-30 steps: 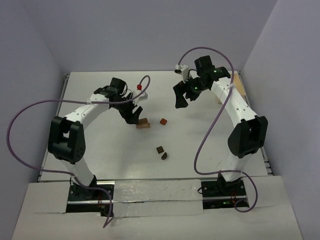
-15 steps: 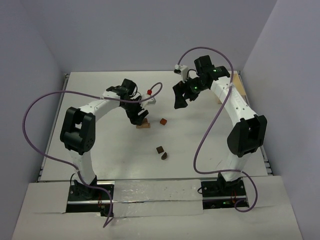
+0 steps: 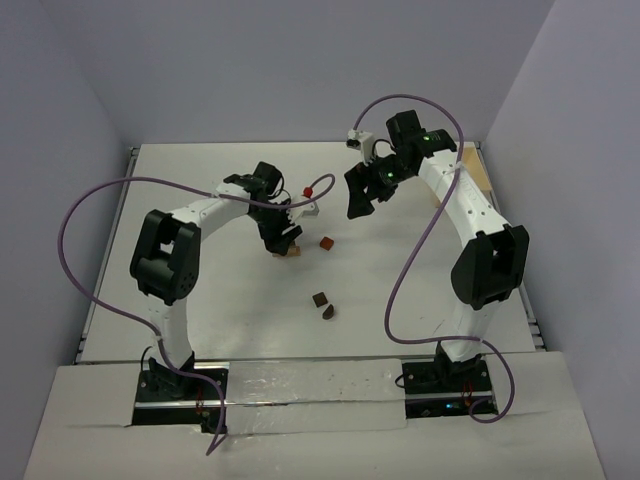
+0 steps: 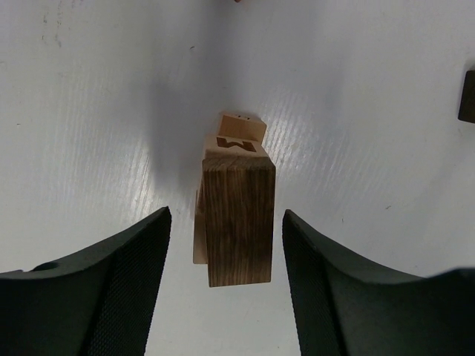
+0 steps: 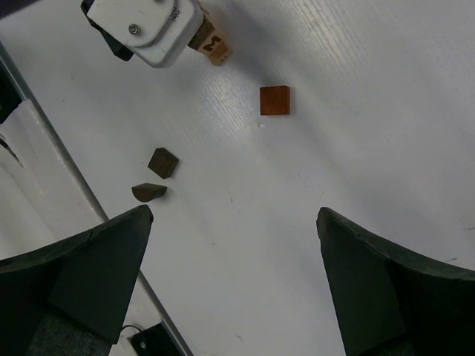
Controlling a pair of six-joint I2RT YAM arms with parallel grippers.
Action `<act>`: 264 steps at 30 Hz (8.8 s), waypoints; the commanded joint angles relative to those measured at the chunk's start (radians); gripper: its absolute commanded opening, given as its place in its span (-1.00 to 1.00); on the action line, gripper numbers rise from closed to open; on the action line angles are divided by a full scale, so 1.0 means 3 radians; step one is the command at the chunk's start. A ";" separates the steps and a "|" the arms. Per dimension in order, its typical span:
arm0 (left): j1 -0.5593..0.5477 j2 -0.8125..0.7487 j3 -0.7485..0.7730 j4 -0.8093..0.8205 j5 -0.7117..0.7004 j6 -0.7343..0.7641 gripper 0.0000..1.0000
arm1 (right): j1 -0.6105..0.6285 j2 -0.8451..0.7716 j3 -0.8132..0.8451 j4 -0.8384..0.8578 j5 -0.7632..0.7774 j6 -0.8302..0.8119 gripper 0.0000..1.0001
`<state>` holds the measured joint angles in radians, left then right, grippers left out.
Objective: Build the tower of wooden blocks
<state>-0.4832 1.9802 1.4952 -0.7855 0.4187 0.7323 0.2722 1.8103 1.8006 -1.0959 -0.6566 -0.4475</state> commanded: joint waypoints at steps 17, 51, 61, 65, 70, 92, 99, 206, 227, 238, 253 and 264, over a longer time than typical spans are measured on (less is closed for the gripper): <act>-0.0074 0.0103 0.0215 -0.0084 -0.0074 0.0234 0.14 | -0.0023 0.0049 0.0165 -0.0129 -0.0162 -0.0092 0.99; -0.0144 0.0005 0.0099 -0.0184 -0.0025 0.0691 0.11 | -0.0018 0.0123 0.0206 -0.0244 -0.0262 -0.0150 0.99; -0.0153 -0.0020 0.0082 -0.0199 0.0026 0.0824 0.09 | -0.0018 0.0136 0.0221 -0.0275 -0.0281 -0.0160 0.99; -0.0153 -0.0020 0.0080 -0.0217 0.0026 0.0876 0.08 | -0.0018 0.0137 0.0226 -0.0293 -0.0286 -0.0165 0.99; -0.0159 -0.0041 0.0045 -0.0213 0.0017 0.0958 0.04 | -0.0018 0.0139 0.0221 -0.0294 -0.0291 -0.0170 0.99; -0.0179 0.0011 0.0130 -0.0307 0.0011 0.1001 0.03 | -0.0012 0.0188 0.0267 -0.0356 -0.0322 -0.0191 0.99; -0.0179 0.0015 0.0251 -0.0337 0.0005 0.0875 0.13 | -0.0017 0.0193 0.0288 -0.0356 -0.0321 -0.0180 0.99; 0.2286 -0.2631 -0.1737 0.1388 0.1718 -0.1924 0.94 | 0.1680 0.2109 0.1455 0.0108 0.0769 -0.1529 0.89; 0.2288 -0.2627 -0.1734 0.1407 0.1683 -0.1899 0.93 | 0.1688 0.2154 0.1211 0.0388 0.0877 -0.1405 0.30; 0.2296 -0.2606 -0.1737 0.1412 0.1672 -0.1887 0.93 | 0.1692 0.2101 0.1054 0.0450 0.0917 -0.1493 0.14; 0.2301 -0.2602 -0.1722 0.1422 0.1662 -0.1881 0.92 | 0.1733 0.2056 0.1001 0.0384 0.0923 -0.1566 -0.12; 0.2311 -0.2610 -0.1717 0.1424 0.1649 -0.1896 0.92 | 0.1750 0.2001 0.0891 0.0354 0.0921 -0.1597 -0.28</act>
<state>0.1984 1.1995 0.9592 -0.3988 0.9014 0.1444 0.7775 2.4309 2.1070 -0.9418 -0.3798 -0.9154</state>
